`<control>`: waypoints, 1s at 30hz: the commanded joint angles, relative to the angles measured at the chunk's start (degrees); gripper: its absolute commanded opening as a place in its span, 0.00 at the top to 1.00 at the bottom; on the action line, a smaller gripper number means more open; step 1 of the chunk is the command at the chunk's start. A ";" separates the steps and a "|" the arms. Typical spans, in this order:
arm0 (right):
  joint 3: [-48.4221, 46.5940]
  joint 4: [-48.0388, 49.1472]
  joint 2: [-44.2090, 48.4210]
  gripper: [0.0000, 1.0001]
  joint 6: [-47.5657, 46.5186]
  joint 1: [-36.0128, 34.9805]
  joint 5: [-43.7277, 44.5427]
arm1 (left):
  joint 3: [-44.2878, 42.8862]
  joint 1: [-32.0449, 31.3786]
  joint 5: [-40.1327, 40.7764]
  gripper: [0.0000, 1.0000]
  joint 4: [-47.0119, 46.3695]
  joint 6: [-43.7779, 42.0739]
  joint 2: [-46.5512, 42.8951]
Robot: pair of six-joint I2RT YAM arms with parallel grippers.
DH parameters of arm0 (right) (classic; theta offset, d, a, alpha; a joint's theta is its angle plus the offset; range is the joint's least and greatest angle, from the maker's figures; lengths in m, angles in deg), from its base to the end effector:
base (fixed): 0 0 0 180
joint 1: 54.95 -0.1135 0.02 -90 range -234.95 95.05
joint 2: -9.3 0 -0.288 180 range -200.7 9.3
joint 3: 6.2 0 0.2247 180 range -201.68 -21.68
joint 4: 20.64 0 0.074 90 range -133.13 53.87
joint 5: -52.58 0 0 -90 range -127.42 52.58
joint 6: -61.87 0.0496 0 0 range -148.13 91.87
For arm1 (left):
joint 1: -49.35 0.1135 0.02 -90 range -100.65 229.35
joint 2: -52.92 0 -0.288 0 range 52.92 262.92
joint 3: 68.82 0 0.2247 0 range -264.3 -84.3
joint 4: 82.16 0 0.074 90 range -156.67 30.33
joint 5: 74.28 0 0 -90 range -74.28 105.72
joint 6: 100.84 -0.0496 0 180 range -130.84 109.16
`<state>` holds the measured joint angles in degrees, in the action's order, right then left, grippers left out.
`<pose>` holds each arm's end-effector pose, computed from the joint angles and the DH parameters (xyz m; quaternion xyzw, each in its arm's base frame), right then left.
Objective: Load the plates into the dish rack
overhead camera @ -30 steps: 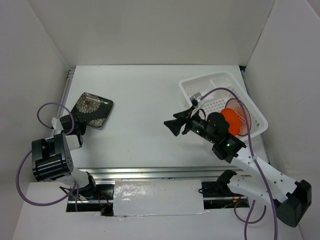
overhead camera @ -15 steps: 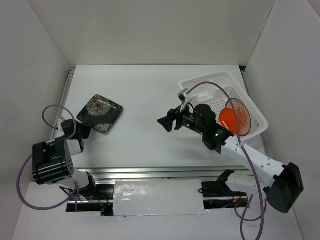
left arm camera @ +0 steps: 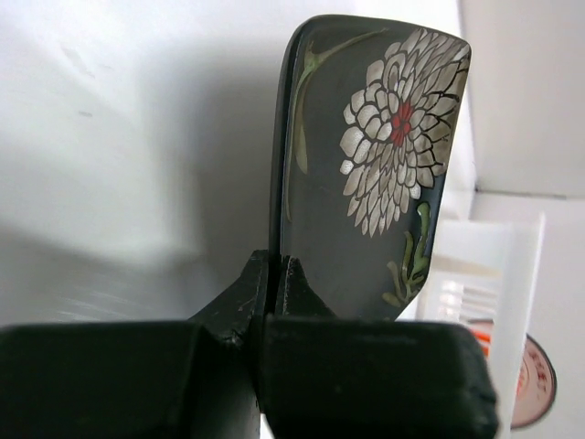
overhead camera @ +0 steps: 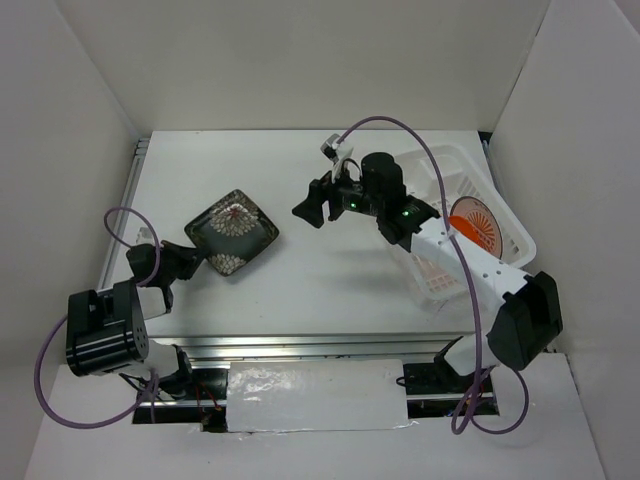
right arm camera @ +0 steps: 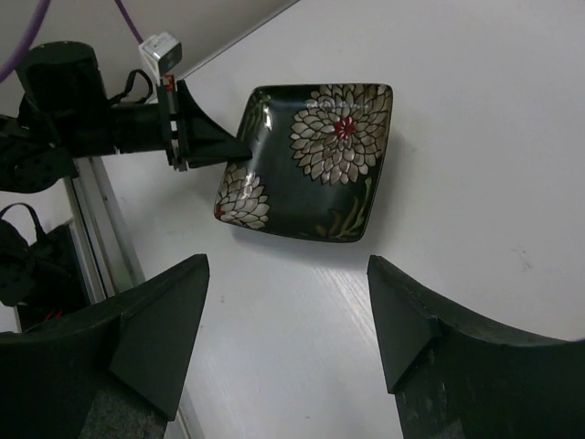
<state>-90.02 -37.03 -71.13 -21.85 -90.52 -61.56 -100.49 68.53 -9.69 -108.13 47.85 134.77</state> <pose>0.2425 0.1984 0.3840 -0.3194 0.7075 0.3703 0.5102 0.2256 0.0559 0.1773 -0.4218 0.7122 -0.3529 0.4362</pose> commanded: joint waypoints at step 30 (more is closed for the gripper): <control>-12.88 1.86 -22.50 0.28 3.64 1.56 -11.70 | 3.26 -7.66 -13.00 1.00 -9.25 4.93 -24.72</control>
<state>-100.49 -39.90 -93.05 -19.44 -89.16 -68.80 -96.29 61.30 -20.51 -107.71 49.95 110.90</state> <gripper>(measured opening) 0.733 0.059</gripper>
